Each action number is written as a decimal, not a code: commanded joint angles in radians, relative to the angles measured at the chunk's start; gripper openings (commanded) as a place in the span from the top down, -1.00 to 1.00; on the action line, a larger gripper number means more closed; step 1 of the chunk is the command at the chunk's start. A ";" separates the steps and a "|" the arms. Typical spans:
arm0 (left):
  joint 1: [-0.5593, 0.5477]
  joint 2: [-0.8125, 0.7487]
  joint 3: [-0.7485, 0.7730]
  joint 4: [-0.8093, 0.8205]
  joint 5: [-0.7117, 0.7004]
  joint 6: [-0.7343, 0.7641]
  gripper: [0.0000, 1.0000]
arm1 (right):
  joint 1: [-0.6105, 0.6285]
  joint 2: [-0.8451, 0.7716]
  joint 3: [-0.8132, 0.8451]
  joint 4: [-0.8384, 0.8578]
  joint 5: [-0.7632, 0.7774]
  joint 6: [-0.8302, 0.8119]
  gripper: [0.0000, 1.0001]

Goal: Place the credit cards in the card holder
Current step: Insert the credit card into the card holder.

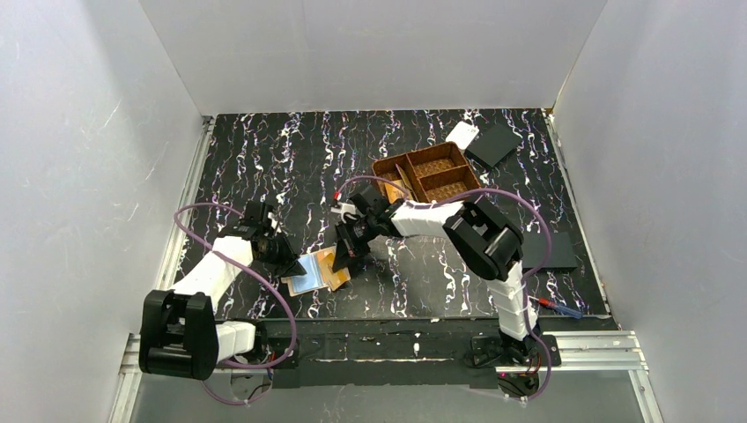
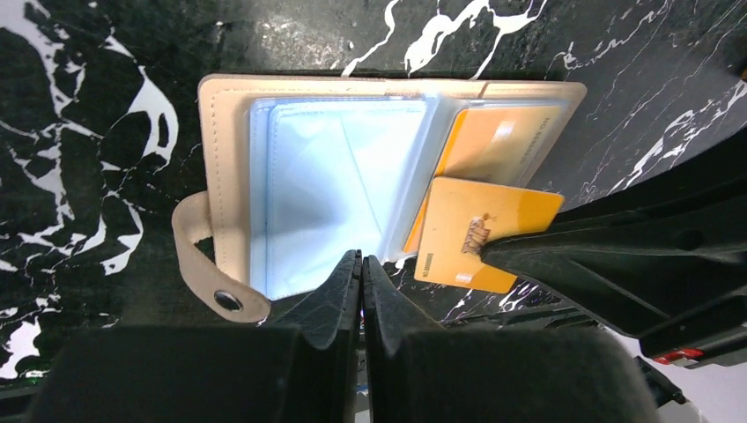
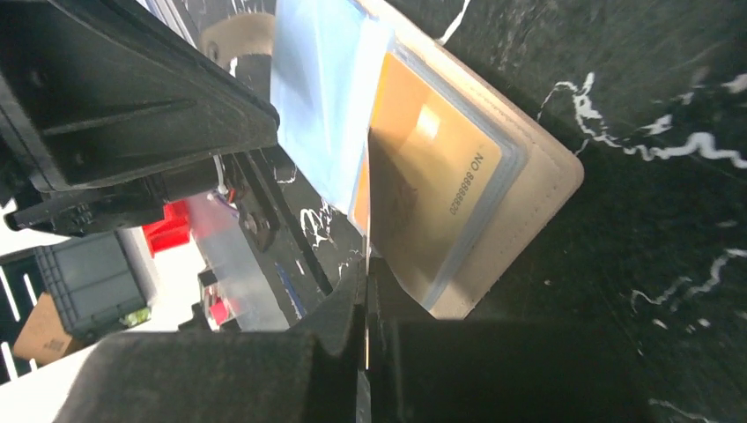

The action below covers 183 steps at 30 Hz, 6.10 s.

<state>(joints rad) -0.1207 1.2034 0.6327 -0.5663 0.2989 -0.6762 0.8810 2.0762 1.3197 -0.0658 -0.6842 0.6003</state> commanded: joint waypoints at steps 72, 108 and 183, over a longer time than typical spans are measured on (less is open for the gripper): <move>0.098 0.098 0.109 -0.120 -0.083 0.056 0.54 | -0.037 0.078 0.088 0.161 -0.121 0.114 0.97; 0.104 0.324 0.058 -0.079 -0.174 0.024 1.00 | -0.035 0.084 -0.038 0.445 0.006 0.242 0.97; 0.104 0.184 -0.028 -0.009 -0.088 -0.066 0.93 | 0.032 0.265 -0.016 0.666 -0.158 0.403 0.89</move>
<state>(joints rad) -0.0082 1.3777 0.6594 -0.5720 0.2440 -0.7353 0.9035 2.3108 1.2732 0.6270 -0.8127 1.0168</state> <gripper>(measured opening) 0.013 0.043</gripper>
